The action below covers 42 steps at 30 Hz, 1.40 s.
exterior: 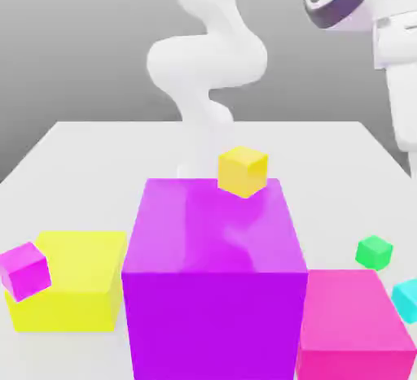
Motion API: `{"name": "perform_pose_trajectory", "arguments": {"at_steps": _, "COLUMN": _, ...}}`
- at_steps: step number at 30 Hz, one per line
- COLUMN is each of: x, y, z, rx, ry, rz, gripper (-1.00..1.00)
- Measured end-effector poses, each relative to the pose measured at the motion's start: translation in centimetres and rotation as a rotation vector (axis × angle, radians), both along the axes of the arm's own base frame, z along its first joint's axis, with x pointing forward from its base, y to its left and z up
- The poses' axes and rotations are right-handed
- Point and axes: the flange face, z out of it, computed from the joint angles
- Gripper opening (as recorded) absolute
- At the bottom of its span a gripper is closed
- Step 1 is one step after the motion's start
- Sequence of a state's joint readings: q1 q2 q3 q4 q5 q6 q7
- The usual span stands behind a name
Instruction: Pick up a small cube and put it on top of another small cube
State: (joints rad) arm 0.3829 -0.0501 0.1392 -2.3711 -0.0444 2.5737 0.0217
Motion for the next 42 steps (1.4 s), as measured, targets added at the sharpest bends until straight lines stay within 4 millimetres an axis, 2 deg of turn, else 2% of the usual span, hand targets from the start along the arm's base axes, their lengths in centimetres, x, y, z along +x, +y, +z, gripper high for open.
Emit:
{"name": "perform_pose_trajectory", "arguments": {"at_steps": 2, "x": -1.6, "y": 2.8, "z": -3.7, "rx": -0.041, "ry": 0.039, "rz": 0.140, "gripper": 0.00}}
{"name": "perform_pose_trajectory", "arguments": {"at_steps": 5, "x": -3.5, "y": 5.1, "z": -9.3, "rx": -0.096, "ry": 0.100, "rz": 0.313, "gripper": 0.00}}
{"name": "perform_pose_trajectory", "arguments": {"at_steps": 8, "x": -6.5, "y": 7.2, "z": -14.9, "rx": -0.145, "ry": 0.162, "rz": 0.498, "gripper": 0.00}}
{"name": "perform_pose_trajectory", "arguments": {"at_steps": 10, "x": -7.8, "y": 8.1, "z": -18.1, "rx": -0.162, "ry": 0.188, "rz": 0.577, "gripper": 0.00}}
{"name": "perform_pose_trajectory", "arguments": {"at_steps": 13, "x": -8.2, "y": 8.4, "z": -22.2, "rx": -0.166, "ry": 0.196, "rz": 0.600, "gripper": 0.00}}
{"name": "perform_pose_trajectory", "arguments": {"at_steps": 14, "x": -8.3, "y": 8.4, "z": -23.5, "rx": -0.166, "ry": 0.197, "rz": 0.602, "gripper": -1.00}}
{"name": "perform_pose_trajectory", "arguments": {"at_steps": 19, "x": -8.3, "y": 8.3, "z": -23.5, "rx": -0.167, "ry": 0.199, "rz": 0.602, "gripper": -1.00}}
{"name": "perform_pose_trajectory", "arguments": {"at_steps": 20, "x": -8.4, "y": 8.3, "z": -24.1, "rx": -0.168, "ry": 0.198, "rz": 0.603, "gripper": -1.00}}
{"name": "perform_pose_trajectory", "arguments": {"at_steps": 22, "x": -8.3, "y": 8.4, "z": -23.0, "rx": -0.168, "ry": 0.199, "rz": 0.603, "gripper": -1.00}}
{"name": "perform_pose_trajectory", "arguments": {"at_steps": 25, "x": -8.3, "y": 8.4, "z": -19.4, "rx": -0.168, "ry": 0.199, "rz": 0.603, "gripper": -1.00}}
{"name": "perform_pose_trajectory", "arguments": {"at_steps": 27, "x": -7.8, "y": 7.5, "z": -16.9, "rx": -0.173, "ry": 0.197, "rz": 0.573, "gripper": -1.00}}
{"name": "perform_pose_trajectory", "arguments": {"at_steps": 31, "x": -6.2, "y": 4.0, "z": -11.9, "rx": -0.185, "ry": 0.194, "rz": 0.452, "gripper": -1.00}}
{"name": "perform_pose_trajectory", "arguments": {"at_steps": 35, "x": -4.8, "y": -0.7, "z": -7.2, "rx": -0.185, "ry": 0.196, "rz": 0.304, "gripper": -1.00}}
{"name": "perform_pose_trajectory", "arguments": {"at_steps": 42, "x": -5.6, "y": -7.5, "z": 0.2, "rx": -0.166, "ry": 0.204, "rz": 0.090, "gripper": -1.00}}
